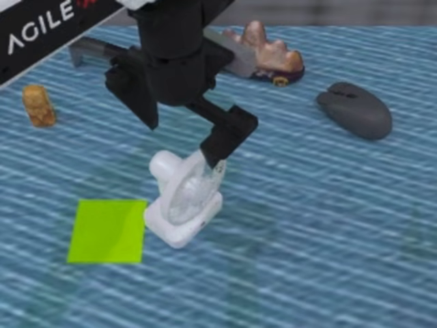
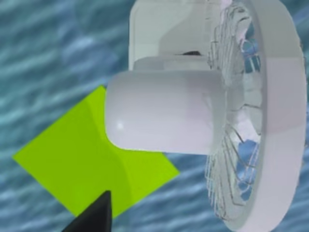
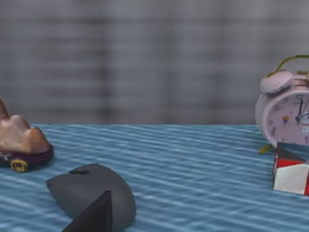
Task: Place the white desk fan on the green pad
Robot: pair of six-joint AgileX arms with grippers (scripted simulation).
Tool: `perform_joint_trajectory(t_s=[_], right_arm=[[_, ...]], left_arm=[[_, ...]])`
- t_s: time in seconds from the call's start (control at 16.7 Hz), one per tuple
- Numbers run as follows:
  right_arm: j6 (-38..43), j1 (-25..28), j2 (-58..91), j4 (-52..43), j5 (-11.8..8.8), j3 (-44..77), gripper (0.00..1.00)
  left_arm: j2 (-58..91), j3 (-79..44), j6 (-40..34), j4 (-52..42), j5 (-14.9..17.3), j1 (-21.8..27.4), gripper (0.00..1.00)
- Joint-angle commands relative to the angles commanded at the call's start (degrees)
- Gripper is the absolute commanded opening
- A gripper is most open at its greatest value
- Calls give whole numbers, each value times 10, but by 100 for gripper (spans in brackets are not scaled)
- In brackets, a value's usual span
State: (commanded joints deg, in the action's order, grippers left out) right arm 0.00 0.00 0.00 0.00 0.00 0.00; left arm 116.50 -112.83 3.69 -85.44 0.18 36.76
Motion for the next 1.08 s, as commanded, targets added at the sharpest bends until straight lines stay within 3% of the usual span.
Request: perform_joint_trajectory(t_s=[0.42, 0.84, 1.08], right_arm=[[0, 0, 0, 0, 0, 0, 100], [0, 0, 0, 0, 0, 0, 100], [0, 0, 0, 0, 0, 0, 100]], left_arm=[[8, -4, 1, -4, 0, 1, 100], [1, 110, 1, 101, 0, 2, 100], [0, 119, 1, 110, 0, 2, 100]])
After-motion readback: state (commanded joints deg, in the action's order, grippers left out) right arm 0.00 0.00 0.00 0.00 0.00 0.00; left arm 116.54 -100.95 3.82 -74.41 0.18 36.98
